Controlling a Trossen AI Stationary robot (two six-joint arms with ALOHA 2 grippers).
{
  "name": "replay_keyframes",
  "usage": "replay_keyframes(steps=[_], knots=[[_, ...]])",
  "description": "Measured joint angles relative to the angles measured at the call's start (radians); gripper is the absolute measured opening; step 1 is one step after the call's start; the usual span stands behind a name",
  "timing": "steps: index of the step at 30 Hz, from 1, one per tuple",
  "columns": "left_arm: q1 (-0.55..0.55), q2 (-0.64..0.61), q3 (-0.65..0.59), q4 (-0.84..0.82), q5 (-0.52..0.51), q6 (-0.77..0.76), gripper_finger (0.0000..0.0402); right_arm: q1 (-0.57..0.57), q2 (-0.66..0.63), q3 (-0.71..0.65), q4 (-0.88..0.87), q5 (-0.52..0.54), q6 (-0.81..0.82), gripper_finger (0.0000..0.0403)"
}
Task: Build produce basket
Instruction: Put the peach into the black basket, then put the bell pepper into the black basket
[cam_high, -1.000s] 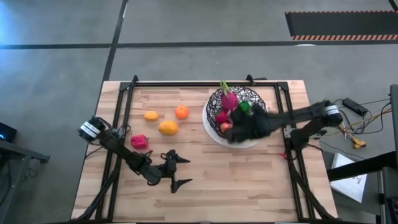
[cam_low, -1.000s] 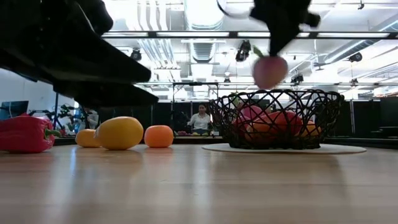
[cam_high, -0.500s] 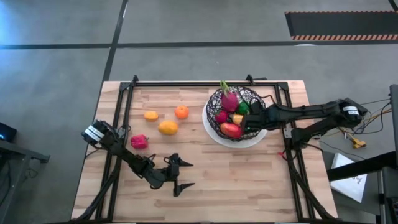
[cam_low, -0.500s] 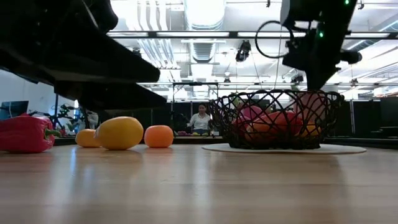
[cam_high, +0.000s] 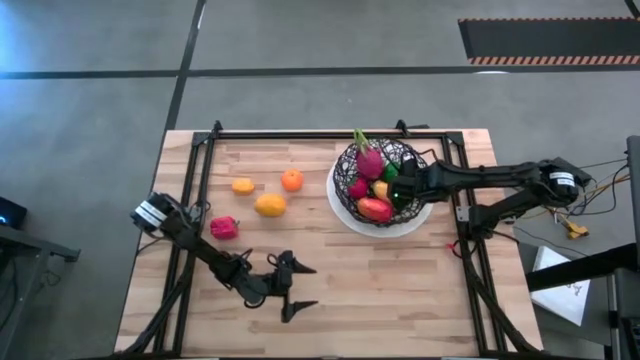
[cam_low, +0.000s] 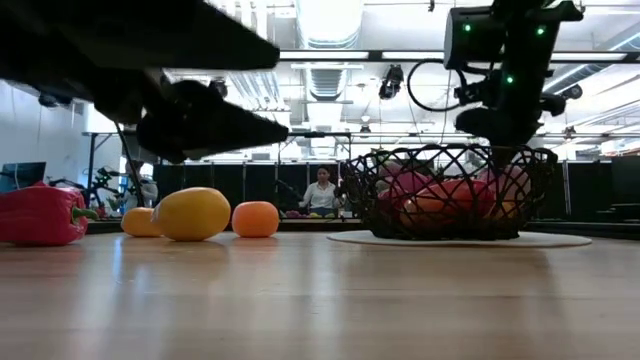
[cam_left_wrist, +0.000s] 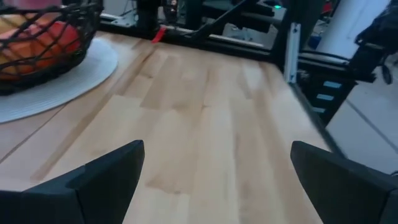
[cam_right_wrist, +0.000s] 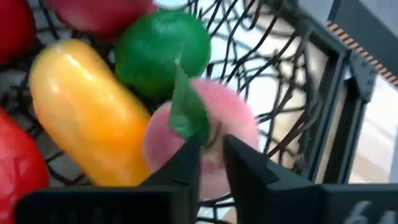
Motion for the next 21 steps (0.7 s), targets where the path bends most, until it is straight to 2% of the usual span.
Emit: replay_keyframes(steps=[3,7,11,16,18,21], knots=[[-0.01,-0.026,0.03,-0.089,0.003,0.0,0.0389,-0.001,-0.011,0.029,-0.018,0.052,-0.022,0.0102],[-0.026,-0.094,0.09,-0.322,-0.012,-0.001,0.0389,0.013,-0.032,0.066,-0.025,0.117,-0.032,0.0145],[-0.054,-0.179,0.149,-0.588,-0.108,-0.004,0.0389,0.093,-0.054,0.078,-0.007,0.19,0.004,0.0163],[-0.1,-0.322,0.16,-0.867,-0.308,-0.108,0.0389,0.346,-0.055,0.043,0.178,0.328,0.049,0.0163],[-0.113,-0.392,0.156,-0.99,-0.349,-0.194,0.0389,0.469,-0.035,0.038,0.276,0.404,0.04,0.0159],[-0.116,-0.51,0.147,-1.204,-0.36,-0.349,0.0389,0.64,0.01,0.038,0.463,0.515,-0.059,0.0151]])
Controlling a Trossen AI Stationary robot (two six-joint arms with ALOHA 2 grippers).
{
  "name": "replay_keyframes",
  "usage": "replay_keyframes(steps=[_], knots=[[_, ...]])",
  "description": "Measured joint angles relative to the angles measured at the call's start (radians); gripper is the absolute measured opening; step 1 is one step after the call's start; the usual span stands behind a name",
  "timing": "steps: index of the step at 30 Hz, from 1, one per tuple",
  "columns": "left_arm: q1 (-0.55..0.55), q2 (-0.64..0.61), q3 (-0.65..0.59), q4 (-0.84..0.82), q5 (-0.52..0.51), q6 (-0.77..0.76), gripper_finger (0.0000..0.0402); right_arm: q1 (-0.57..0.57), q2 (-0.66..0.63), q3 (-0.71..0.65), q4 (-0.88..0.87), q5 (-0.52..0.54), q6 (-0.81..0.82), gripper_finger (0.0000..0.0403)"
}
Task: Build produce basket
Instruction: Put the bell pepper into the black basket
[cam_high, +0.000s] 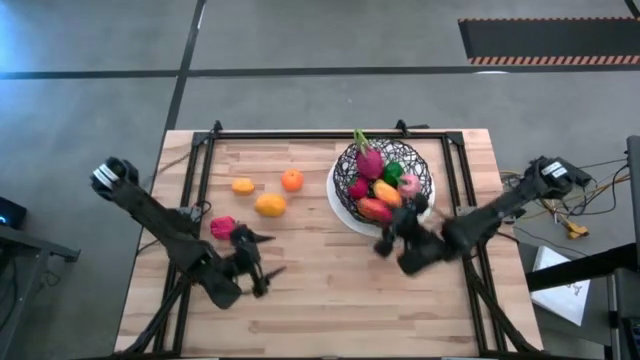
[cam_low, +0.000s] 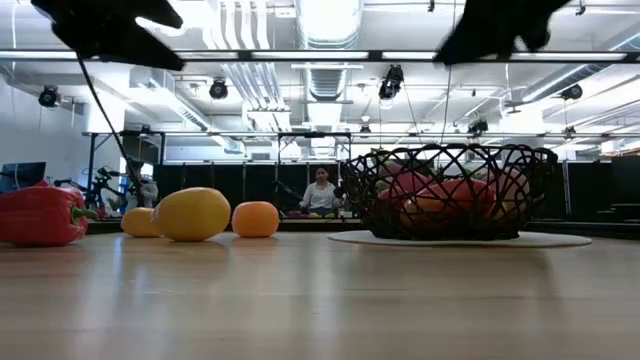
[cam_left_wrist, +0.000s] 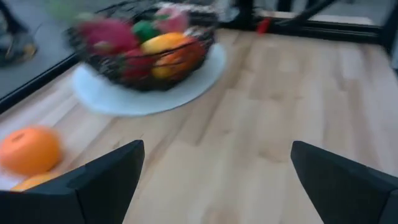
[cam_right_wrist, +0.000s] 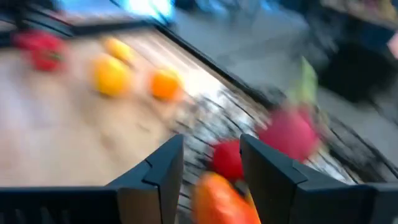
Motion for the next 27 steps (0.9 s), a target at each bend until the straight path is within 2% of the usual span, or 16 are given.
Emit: replay_keyframes(steps=[3,8,12,16,19,22,27], knots=[[0.012,-0.111,-0.002,-0.225,0.047,-0.111,0.0389,0.139,0.054,0.0,0.221,0.075,-0.134,0.0146],[0.081,-0.24,-0.002,-0.503,0.338,-0.196,0.0389,0.285,0.185,0.0,0.551,0.093,-0.309,0.0146],[0.152,-0.26,-0.002,-0.729,0.496,-0.204,0.0389,0.337,0.313,0.0,0.765,0.092,-0.411,0.0141],[0.258,-0.215,0.001,-0.942,0.59,-0.2,0.0389,0.354,0.432,0.0,0.955,0.092,-0.496,0.0136],[0.346,-0.157,0.003,-1.04,0.652,-0.123,0.0389,0.354,0.498,0.002,1.043,0.092,-0.535,0.0132],[0.42,-0.092,-0.003,-1.075,0.712,-0.016,0.0389,0.354,0.536,0.022,1.047,0.091,-0.536,0.0132],[0.5,0.008,-0.004,-1.067,0.72,0.14,0.0389,0.354,0.551,0.051,1.047,0.093,-0.548,0.0134]])
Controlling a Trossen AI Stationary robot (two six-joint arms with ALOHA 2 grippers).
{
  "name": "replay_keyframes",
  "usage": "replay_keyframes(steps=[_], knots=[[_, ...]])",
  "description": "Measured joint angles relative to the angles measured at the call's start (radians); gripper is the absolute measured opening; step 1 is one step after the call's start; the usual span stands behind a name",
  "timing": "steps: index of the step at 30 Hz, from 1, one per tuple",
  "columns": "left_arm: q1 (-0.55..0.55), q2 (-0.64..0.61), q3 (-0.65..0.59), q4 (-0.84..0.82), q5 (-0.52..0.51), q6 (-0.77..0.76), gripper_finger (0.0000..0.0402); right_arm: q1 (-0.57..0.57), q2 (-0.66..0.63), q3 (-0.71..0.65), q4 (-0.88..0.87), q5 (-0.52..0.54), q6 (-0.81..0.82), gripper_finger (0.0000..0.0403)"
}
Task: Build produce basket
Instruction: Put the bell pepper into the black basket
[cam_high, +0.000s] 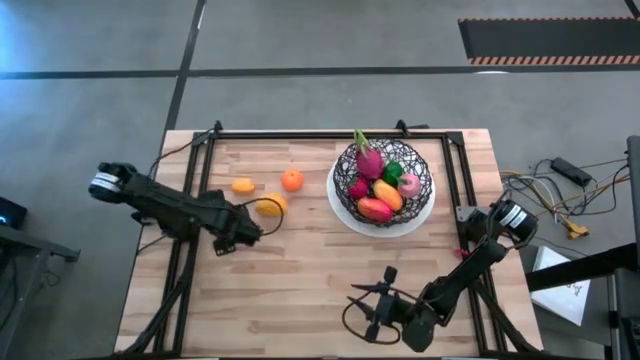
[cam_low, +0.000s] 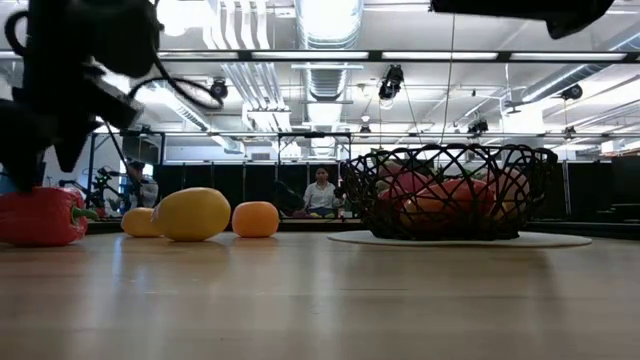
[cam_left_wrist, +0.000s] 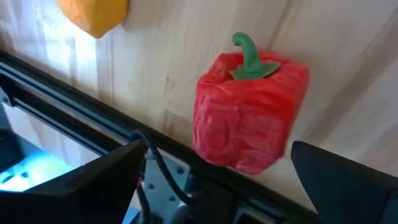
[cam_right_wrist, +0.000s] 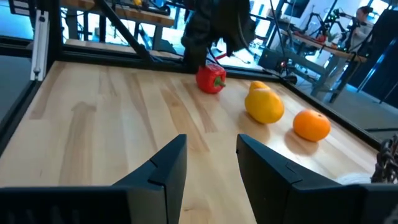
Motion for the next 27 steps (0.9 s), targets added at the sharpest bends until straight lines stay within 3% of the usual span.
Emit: replay_keyframes(steps=[7,16,24,27], knots=[[0.065,0.101,-0.047,0.07,0.004,0.147,0.0389,0.011,-0.027,0.016,0.001,-0.007,-0.029,0.0129],[0.072,0.212,-0.097,0.222,0.054,0.289,0.0384,0.041,-0.027,0.016,-0.001,-0.009,0.002,0.0128],[0.032,0.225,-0.058,0.238,0.084,0.248,0.0281,0.098,-0.027,0.03,0.0,-0.001,-0.001,0.0128],[-0.023,0.197,-0.021,0.26,0.085,0.184,0.0275,0.108,-0.027,0.03,-0.003,-0.001,0.025,0.0128]])
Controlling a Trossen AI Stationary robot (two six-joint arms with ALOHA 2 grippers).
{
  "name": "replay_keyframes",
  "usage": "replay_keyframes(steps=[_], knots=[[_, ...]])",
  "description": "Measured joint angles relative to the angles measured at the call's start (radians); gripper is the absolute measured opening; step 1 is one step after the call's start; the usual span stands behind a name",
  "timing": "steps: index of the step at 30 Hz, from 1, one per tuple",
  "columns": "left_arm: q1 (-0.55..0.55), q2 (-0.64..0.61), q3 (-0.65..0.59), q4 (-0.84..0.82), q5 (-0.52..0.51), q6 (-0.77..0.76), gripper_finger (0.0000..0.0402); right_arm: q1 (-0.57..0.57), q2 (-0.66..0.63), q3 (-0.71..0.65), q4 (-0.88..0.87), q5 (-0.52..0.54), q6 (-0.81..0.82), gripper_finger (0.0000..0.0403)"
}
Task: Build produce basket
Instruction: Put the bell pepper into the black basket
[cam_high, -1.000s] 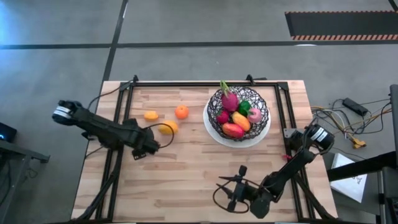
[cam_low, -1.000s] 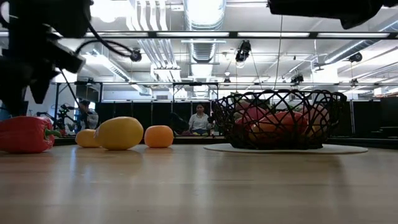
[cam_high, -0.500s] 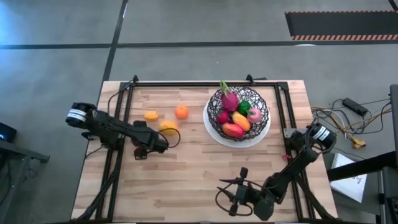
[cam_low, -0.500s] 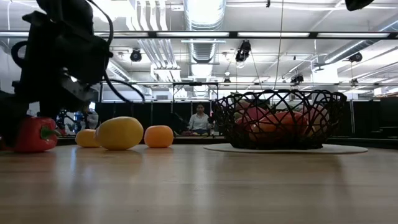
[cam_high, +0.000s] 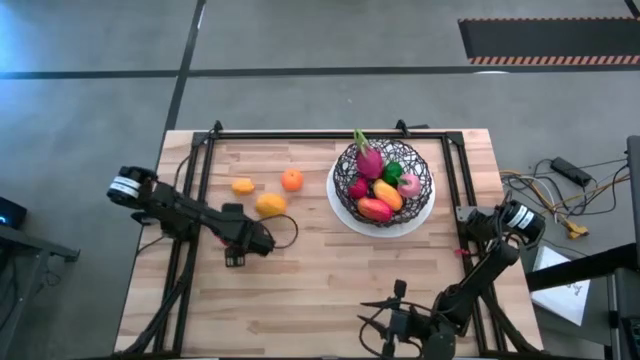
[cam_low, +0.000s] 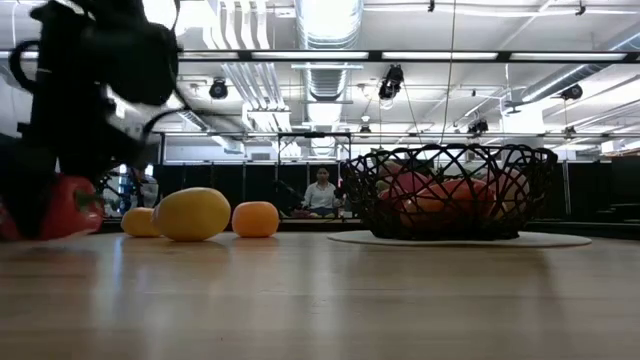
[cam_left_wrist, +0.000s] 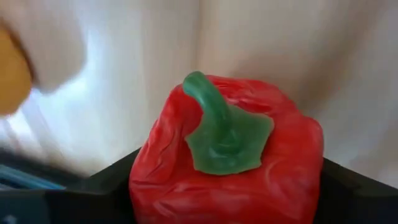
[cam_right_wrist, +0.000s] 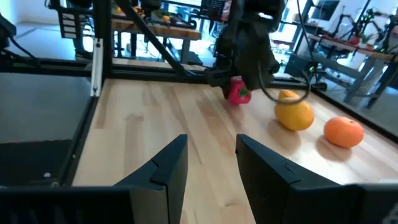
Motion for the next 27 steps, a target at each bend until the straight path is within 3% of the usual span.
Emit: replay_keyframes(steps=[5,12,16,22,27], knots=[[-0.146,-0.054,0.02,0.308,-0.002,-0.07,0.0275,-0.001,0.023,0.0,-0.008,-0.017,0.083,0.0128],[-0.3,-0.009,-0.034,1.159,-0.062,0.014,0.0287,-0.033,0.087,-0.001,-0.007,-0.114,0.132,0.0128],[-0.319,0.098,-0.031,1.477,-0.109,0.084,0.029,-0.068,0.087,-0.001,0.002,-0.116,0.159,0.0128],[-0.319,0.286,0.027,1.652,-0.193,0.151,0.0292,-0.141,0.076,0.055,0.009,-0.116,0.172,0.0128],[-0.319,0.394,0.092,1.659,-0.238,0.159,0.0293,-0.217,0.095,0.145,-0.165,-0.196,0.219,0.0128]])
